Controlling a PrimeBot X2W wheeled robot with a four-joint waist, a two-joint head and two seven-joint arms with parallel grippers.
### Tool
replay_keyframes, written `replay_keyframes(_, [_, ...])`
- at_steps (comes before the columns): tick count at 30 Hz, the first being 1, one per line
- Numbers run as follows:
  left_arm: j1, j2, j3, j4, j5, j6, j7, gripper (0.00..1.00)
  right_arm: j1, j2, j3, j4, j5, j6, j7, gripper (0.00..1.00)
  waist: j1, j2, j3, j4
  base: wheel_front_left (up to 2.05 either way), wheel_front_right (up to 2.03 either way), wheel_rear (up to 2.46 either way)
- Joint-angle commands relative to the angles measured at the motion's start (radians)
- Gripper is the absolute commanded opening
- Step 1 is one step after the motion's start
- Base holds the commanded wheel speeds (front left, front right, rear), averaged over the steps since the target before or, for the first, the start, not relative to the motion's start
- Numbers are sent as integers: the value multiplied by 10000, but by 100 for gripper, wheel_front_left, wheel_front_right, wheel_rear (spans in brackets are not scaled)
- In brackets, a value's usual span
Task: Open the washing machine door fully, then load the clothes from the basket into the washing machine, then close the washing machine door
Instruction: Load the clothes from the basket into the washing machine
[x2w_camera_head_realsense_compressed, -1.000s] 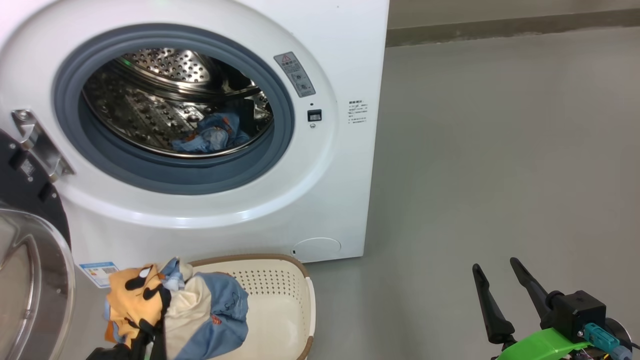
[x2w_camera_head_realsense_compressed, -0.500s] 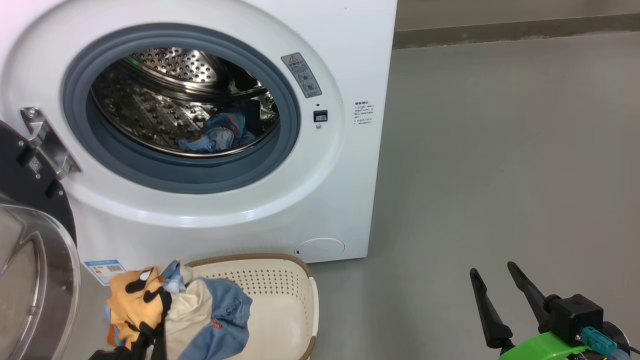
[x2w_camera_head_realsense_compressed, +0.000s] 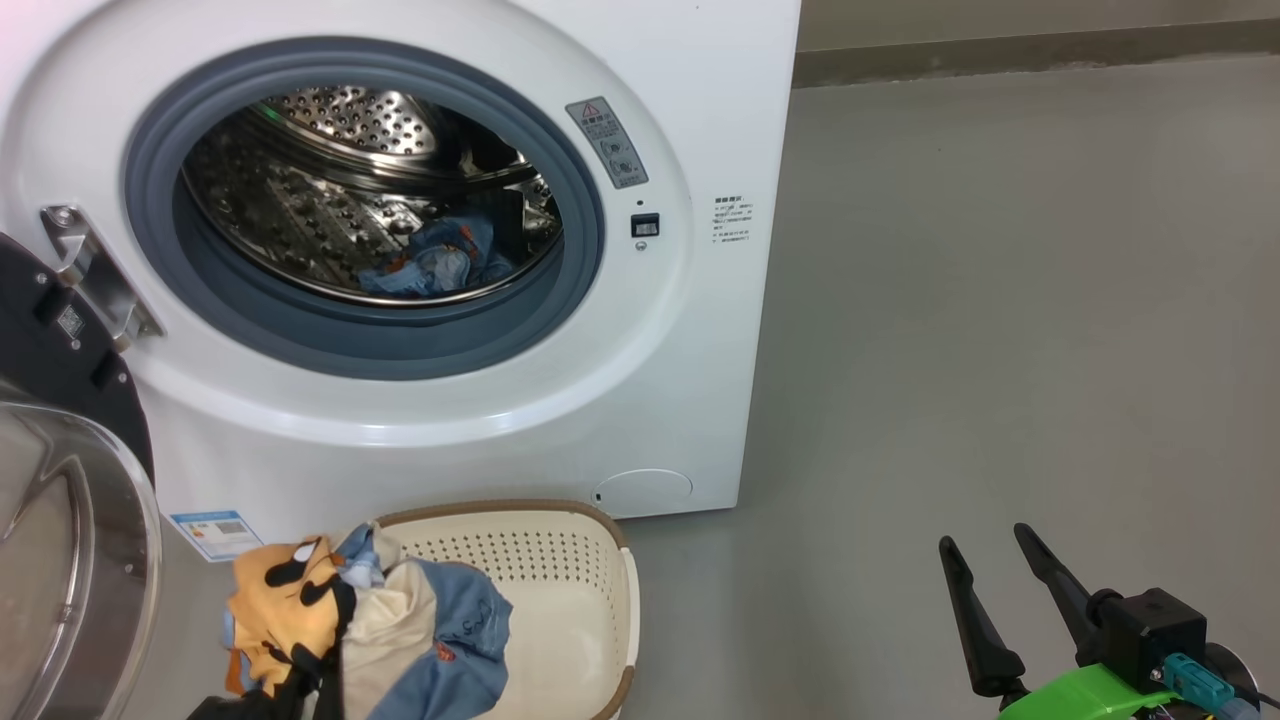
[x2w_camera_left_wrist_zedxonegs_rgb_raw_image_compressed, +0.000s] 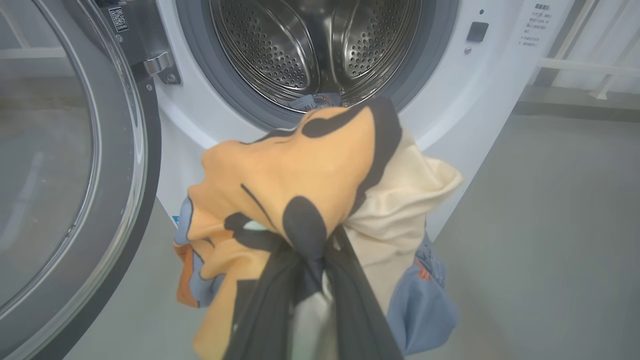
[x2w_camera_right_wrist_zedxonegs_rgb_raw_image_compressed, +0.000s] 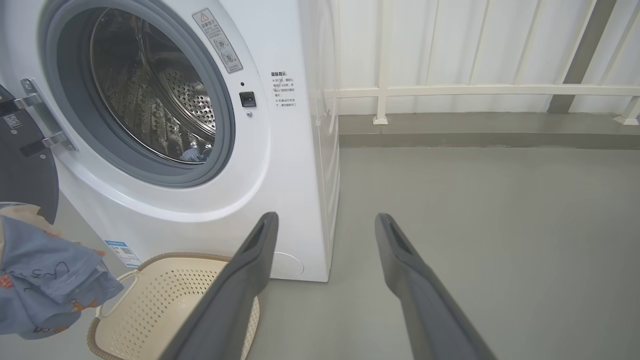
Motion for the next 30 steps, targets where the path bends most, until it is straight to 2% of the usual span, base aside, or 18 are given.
replay_keyframes(1, [-468,190,302,-239,-70,56,23,0,-223,-98,226,-302,-4,44,-24,100,0,0,24,5,0,0,0])
replay_keyframes(12, [-1266,274,112,199,-163,-153,417,0,-419,-98,222,-387,78,44,-80,100,0,0,768,-251,0,0,0])
replay_keyframes(18, [-2374,402,64,738,-208,-339,701,0,-803,-98,280,-370,193,44,-280,100,0,0,1690,-670,0,0,0])
replay_keyframes(24, [-3926,857,111,1303,-97,-585,885,0,-1280,-98,386,-183,350,44,-626,100,0,0,2852,-1272,0,0,0])
replay_keyframes(30, [-5823,1616,357,1896,-85,-860,1361,0,-1880,-98,525,223,633,44,-1181,100,0,0,3941,-1939,0,0,0])
